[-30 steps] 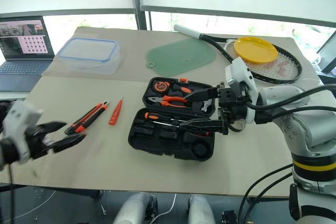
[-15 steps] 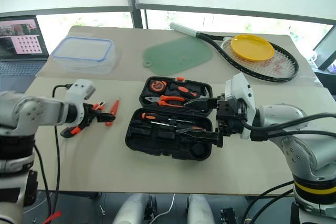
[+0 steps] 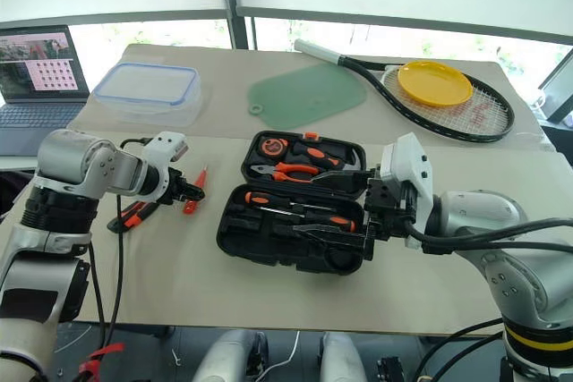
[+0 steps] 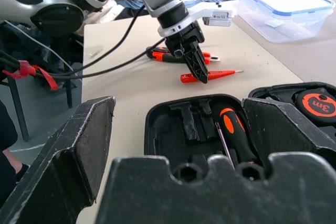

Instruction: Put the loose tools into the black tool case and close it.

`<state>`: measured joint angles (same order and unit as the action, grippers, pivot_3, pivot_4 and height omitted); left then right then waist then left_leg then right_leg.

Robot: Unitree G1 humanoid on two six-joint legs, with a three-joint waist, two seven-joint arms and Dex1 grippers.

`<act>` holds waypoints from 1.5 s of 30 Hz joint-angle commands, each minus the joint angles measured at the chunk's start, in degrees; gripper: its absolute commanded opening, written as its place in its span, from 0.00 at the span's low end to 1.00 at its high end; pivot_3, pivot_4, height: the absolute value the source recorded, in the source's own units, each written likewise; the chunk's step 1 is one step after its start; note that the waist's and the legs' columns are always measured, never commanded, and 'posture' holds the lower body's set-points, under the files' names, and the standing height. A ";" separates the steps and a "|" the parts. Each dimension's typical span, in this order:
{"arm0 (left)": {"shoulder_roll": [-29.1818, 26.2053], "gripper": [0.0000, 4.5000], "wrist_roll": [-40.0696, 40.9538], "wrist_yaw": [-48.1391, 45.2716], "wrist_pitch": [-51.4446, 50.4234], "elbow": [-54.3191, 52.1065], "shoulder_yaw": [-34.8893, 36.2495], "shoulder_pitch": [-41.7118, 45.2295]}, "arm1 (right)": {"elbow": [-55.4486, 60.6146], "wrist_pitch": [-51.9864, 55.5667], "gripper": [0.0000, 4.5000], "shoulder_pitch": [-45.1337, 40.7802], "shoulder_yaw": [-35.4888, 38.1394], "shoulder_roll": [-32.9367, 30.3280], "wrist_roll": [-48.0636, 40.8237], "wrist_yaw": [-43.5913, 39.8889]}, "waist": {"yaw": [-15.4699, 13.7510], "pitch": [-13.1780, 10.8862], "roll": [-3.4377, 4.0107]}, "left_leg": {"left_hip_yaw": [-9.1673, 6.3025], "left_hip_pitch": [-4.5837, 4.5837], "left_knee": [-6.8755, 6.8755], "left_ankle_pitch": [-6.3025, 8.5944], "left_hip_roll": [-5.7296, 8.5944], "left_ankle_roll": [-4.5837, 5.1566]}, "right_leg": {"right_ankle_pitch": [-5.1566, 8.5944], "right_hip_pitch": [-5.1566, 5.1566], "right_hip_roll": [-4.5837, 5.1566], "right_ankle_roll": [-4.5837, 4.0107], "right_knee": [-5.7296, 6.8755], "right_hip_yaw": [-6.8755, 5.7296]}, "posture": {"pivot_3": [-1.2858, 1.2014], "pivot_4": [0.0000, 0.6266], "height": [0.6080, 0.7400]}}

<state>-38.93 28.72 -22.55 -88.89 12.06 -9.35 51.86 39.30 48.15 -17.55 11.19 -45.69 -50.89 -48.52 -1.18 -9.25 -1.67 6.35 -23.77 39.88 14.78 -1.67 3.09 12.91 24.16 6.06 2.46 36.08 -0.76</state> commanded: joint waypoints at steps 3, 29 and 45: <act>1.04 0.09 -0.02 -4.66 0.23 1.78 -1.68 -0.21 | 2.32 -1.67 1.00 1.47 3.65 -1.92 -1.80 0.57 | -0.10 0.00 0.00 | 0.00 0.00 0.01 0.01 0.01 0.04 | 0.00 0.00 0.01 0.00 0.00 0.00 | 0.52 0.24 0.99; -2.46 0.09 -24.69 -66.22 71.06 -1.54 -26.30 8.37 | 6.15 -0.03 1.00 10.55 12.53 -8.55 -12.65 8.15 | -1.00 -0.15 -0.21 | 0.00 -0.53 0.58 0.21 0.02 0.43 | -0.11 0.14 -0.07 0.19 -0.16 -0.08 | 0.52 0.24 0.99; 5.30 0.09 -33.47 -69.16 64.75 6.53 -28.69 9.33 | 7.30 -1.24 1.00 12.37 12.78 -8.85 -13.95 11.97 | -0.79 -0.14 -0.20 | -0.06 -0.66 0.95 0.36 -0.06 0.67 | -0.11 0.12 -0.06 0.35 -0.13 -0.03 | 0.52 0.24 0.99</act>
<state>-33.67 -3.06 -91.07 -23.80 18.45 -36.90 61.08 45.55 48.46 -4.94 22.11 -53.99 -64.26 -36.93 -1.97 -9.39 -1.87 6.29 -24.42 40.83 15.14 -1.73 3.76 12.80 24.27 6.00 2.80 35.95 -0.78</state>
